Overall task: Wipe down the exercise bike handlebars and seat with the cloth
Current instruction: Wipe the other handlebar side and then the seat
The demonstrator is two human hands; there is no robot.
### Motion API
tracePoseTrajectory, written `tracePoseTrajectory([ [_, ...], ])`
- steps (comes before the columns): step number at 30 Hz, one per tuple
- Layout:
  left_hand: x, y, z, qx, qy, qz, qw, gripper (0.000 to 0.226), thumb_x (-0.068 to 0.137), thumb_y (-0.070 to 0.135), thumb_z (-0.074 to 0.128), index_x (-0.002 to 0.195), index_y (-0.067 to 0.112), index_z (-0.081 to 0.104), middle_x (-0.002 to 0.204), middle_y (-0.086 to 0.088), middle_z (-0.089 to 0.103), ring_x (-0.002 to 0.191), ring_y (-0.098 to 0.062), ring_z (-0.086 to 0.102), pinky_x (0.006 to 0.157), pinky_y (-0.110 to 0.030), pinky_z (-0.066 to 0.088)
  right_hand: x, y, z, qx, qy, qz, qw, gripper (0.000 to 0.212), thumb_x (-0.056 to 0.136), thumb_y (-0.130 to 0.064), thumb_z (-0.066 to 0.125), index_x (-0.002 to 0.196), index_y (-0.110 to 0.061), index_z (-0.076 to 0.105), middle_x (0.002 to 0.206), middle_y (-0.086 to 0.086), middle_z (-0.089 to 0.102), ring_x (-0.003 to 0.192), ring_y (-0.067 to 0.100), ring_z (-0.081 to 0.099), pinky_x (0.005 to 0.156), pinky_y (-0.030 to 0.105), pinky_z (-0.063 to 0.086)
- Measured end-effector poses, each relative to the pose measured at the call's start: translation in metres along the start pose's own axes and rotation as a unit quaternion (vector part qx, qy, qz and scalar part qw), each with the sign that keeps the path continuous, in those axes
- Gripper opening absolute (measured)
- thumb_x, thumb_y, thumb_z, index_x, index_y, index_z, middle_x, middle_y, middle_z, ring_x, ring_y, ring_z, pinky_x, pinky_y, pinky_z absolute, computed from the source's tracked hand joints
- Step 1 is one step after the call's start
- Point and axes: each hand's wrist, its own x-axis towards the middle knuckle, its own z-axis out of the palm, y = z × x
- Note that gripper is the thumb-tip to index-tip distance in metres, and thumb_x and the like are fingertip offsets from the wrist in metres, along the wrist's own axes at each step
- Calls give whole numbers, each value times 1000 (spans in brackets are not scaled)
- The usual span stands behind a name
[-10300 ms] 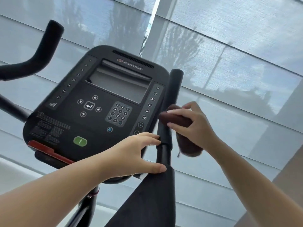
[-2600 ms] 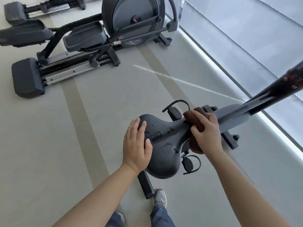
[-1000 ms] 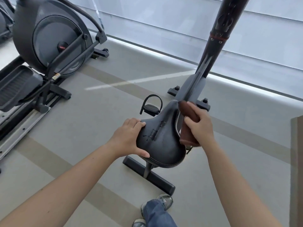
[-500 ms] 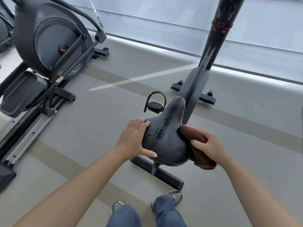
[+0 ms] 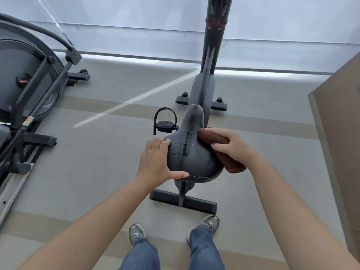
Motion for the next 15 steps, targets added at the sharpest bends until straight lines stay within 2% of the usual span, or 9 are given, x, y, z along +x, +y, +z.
tracePoseTrajectory([
  [1,0,-1,0,-1,2,7,1000,106,47,67,74,128,7,41,122,-10,44,111,-27,36,89,-40,38,-9,-2,4,14,19,9,1000,58,78,0,55,99,-54,61,101,-37,61,97,-15,55,75,-2,37],
  [3,1,-3,0,0,0,23,1000,105,48,69,70,127,8,40,121,-8,43,110,-26,34,89,-39,38,-24,-3,14,49,85,27,995,58,77,4,54,95,-51,63,96,-31,65,90,-15,57,71,-1,39],
  [6,2,-10,0,-2,-2,47,999,102,51,72,66,128,10,39,121,-7,43,111,-25,33,88,-38,38,-42,-5,41,57,215,45,974,56,77,2,54,95,-50,64,95,-24,66,90,-6,58,74,3,39],
  [8,3,-16,0,-5,-4,66,998,101,53,72,64,129,10,39,121,-7,43,111,-24,33,88,-37,38,-49,-5,64,29,306,86,948,48,78,-7,55,108,-44,61,102,-7,58,93,7,54,81,14,36],
  [10,4,-21,-1,-13,-5,86,996,98,55,72,64,128,11,40,119,-6,44,109,-24,34,87,-35,38,-55,-5,89,21,389,142,910,46,80,-14,56,118,-39,57,104,0,48,90,12,49,83,20,33],
  [13,8,-26,-4,-19,-8,113,993,93,56,71,63,125,11,42,113,-6,45,105,-24,35,84,-35,39,-58,-16,123,27,477,184,859,47,81,-16,59,125,-32,53,101,3,42,81,15,46,81,20,33],
  [15,11,-27,-6,-13,-17,128,992,91,58,73,61,123,12,42,112,-7,45,104,-24,35,84,-35,39,-59,-24,141,27,507,200,838,48,82,-17,60,127,-30,52,101,4,41,77,15,45,79,16,32],
])
